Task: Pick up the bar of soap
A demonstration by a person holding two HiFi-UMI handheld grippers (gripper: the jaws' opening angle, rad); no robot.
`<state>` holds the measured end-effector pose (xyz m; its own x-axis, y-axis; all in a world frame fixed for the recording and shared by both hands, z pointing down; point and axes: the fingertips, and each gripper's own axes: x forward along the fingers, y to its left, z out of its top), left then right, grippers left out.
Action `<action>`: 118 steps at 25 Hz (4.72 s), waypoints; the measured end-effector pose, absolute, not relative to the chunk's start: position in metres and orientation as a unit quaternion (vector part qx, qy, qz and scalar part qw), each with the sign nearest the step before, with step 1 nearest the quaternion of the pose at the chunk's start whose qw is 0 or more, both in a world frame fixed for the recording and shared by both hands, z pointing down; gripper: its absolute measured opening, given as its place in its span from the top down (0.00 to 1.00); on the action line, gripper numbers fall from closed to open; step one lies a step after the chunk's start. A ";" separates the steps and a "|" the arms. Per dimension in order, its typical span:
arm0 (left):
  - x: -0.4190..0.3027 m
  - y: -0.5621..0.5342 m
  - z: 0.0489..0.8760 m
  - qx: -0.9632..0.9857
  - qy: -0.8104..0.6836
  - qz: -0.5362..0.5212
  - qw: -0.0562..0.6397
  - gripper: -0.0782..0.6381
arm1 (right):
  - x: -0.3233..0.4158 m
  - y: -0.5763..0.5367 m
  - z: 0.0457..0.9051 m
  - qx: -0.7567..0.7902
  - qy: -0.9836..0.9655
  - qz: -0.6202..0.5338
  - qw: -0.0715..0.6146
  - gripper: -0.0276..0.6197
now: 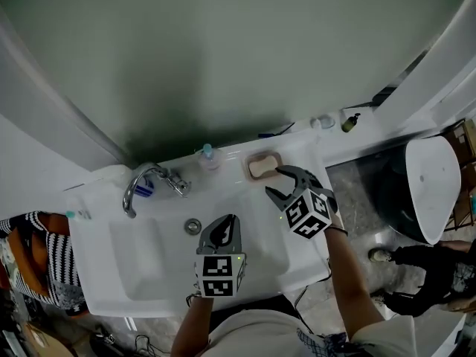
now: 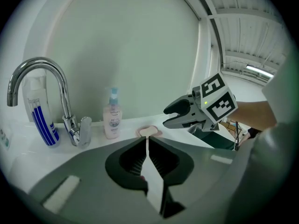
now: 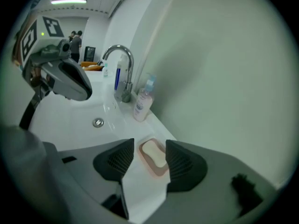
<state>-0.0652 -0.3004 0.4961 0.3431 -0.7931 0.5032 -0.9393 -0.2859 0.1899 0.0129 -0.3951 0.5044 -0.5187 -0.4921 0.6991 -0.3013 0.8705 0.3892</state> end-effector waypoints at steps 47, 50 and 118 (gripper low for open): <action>-0.092 -0.344 0.553 0.745 -0.571 0.200 0.280 0.86 | -0.004 -0.452 0.639 -0.089 -0.777 -0.144 0.606 0.63; -0.092 -0.345 0.554 0.746 -0.571 0.200 0.280 0.86 | -0.006 -0.453 0.641 -0.094 -0.777 -0.125 0.610 0.63; -0.026 -0.308 0.503 0.802 -0.523 0.194 0.214 0.87 | 0.096 -0.410 0.593 0.019 -0.801 -0.008 0.598 0.64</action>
